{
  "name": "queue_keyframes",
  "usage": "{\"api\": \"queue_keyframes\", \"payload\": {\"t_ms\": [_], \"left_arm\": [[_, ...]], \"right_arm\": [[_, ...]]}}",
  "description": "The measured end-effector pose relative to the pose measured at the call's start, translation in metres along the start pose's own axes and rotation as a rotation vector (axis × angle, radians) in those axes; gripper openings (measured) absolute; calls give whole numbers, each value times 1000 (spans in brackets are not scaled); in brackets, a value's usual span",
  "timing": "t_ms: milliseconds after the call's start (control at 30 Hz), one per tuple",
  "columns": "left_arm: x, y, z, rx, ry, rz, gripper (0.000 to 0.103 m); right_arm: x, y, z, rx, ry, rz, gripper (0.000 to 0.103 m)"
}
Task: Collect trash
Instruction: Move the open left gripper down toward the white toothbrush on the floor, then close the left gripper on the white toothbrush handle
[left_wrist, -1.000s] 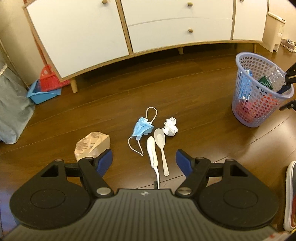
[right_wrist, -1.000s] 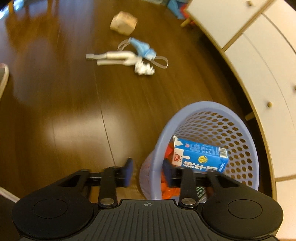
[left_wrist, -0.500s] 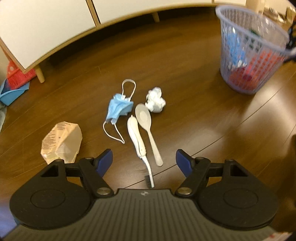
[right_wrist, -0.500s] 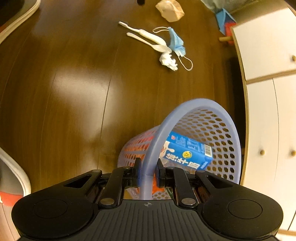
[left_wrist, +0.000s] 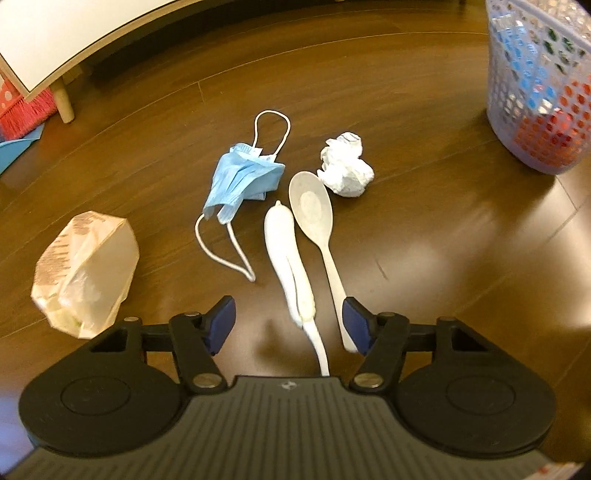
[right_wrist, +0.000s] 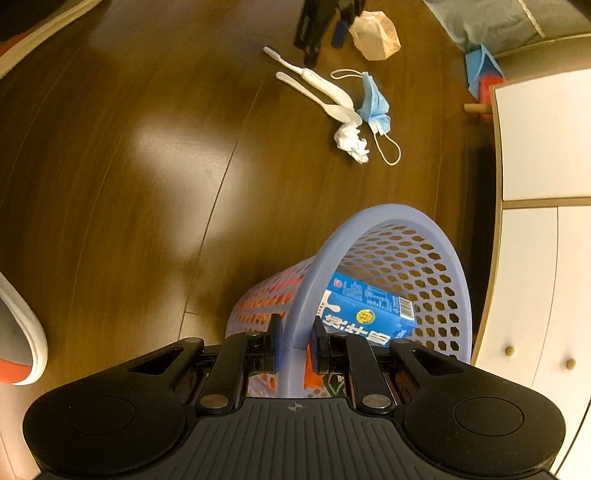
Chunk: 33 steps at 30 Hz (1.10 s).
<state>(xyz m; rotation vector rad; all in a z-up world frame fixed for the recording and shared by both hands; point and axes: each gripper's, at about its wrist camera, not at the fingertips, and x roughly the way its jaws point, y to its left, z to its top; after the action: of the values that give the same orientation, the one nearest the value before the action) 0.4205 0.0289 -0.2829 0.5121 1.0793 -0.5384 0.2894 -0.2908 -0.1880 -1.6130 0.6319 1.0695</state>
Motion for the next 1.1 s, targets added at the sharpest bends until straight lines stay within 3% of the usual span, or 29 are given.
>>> {"api": "queue_keyframes", "payload": {"t_ms": [167, 300, 433, 867, 1100], "left_arm": [[23, 2, 9, -9, 24, 16, 40], [37, 1, 12, -3, 54, 17, 35], [46, -4, 12, 20, 85, 14, 18], [35, -2, 8, 69, 65, 41, 16], [-7, -2, 9, 89, 13, 40, 16]], "right_arm": [[-8, 0, -3, 11, -13, 2, 11], [-10, -1, -4, 22, -23, 3, 11], [-9, -1, -4, 27, -27, -1, 11], [-6, 3, -4, 20, -31, -11, 11], [-4, 5, -5, 5, -31, -17, 11]]}}
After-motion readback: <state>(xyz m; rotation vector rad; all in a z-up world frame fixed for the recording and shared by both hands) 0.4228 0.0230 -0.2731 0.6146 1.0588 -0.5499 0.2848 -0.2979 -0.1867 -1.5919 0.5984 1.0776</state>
